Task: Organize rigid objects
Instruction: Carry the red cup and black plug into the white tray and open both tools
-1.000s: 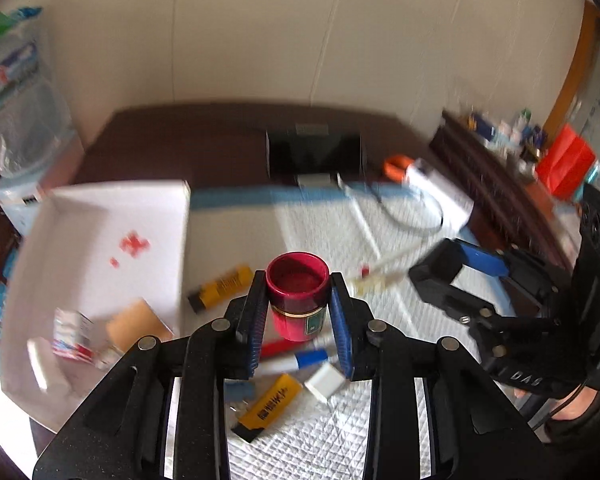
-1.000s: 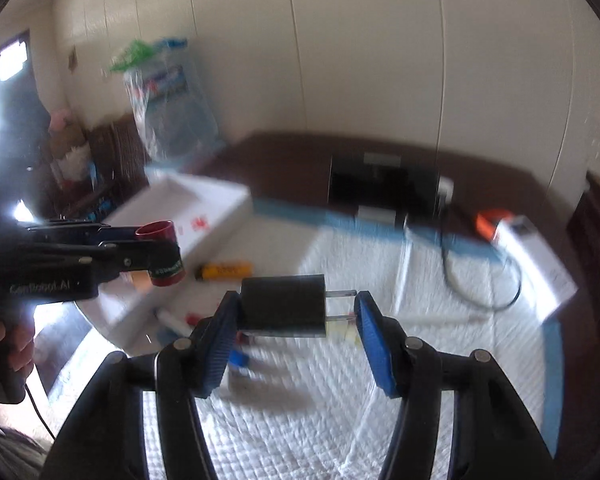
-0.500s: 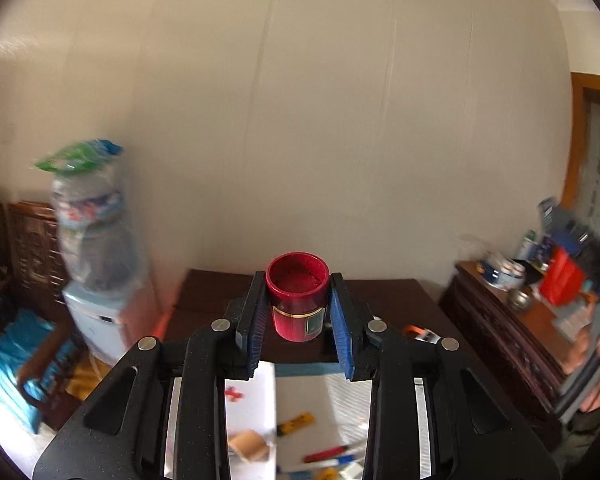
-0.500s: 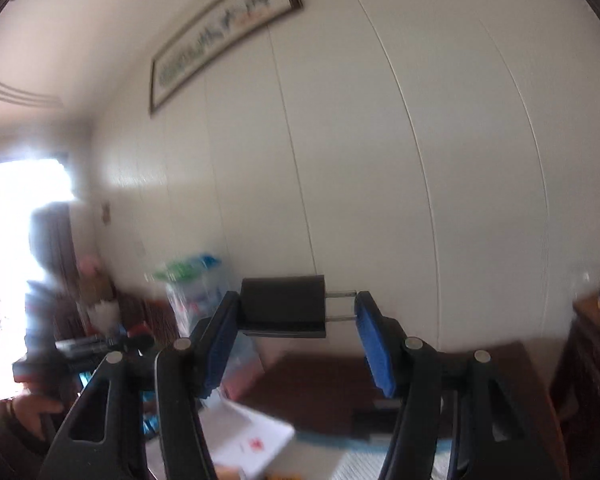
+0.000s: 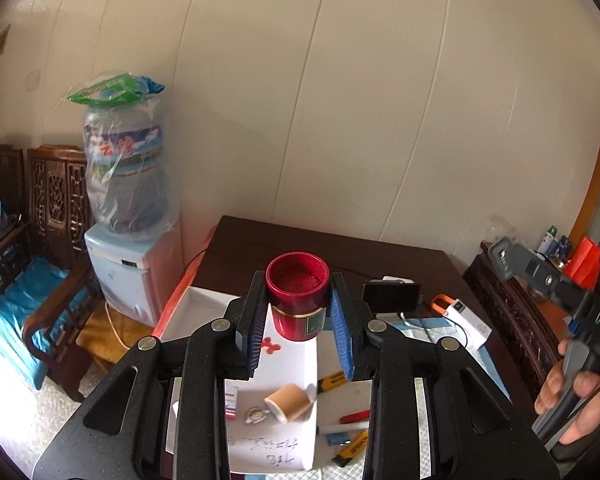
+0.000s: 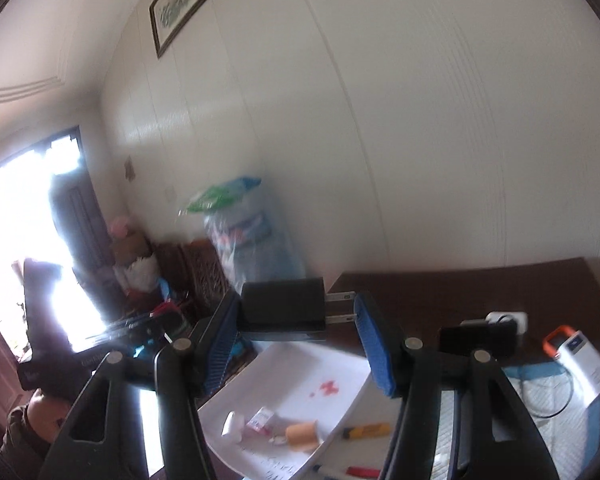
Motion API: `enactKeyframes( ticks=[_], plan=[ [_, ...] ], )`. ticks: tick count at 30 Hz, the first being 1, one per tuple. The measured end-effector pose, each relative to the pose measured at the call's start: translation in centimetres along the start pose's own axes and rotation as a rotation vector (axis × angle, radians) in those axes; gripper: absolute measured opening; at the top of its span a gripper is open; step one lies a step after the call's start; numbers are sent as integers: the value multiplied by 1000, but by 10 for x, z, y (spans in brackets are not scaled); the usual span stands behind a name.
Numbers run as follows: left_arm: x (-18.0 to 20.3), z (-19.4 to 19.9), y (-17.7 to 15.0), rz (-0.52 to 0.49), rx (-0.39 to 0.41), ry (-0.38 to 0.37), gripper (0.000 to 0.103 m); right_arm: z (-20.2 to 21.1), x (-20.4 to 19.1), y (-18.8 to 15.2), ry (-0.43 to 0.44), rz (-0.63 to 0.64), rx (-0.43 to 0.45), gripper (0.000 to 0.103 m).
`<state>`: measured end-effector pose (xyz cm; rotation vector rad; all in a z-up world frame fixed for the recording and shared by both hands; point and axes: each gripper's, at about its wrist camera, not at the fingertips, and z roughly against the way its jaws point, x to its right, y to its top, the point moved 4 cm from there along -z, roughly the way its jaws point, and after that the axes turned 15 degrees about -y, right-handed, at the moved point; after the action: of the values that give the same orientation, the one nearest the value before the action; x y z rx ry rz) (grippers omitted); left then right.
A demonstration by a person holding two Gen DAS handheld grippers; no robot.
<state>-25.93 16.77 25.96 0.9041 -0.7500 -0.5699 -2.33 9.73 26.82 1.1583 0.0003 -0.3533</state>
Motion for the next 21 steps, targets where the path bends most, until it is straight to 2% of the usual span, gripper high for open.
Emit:
enactKeyframes(
  ticks=[6, 12, 16, 21],
  plan=[
    [-32, -15, -10, 40, -40, 16, 29, -28, -22, -17, 7, 54, -67, 58],
    [-69, -50, -28, 103, -104, 27, 29, -64, -27, -43, -2, 101, -156, 58],
    [-98, -79, -50, 174, -171, 30, 29, -101, -27, -68, -14, 106, -262, 58],
    [-124, -114, -81, 231, -268, 38, 29, -145, -27, -117, -24, 142, -415, 58]
  ],
)
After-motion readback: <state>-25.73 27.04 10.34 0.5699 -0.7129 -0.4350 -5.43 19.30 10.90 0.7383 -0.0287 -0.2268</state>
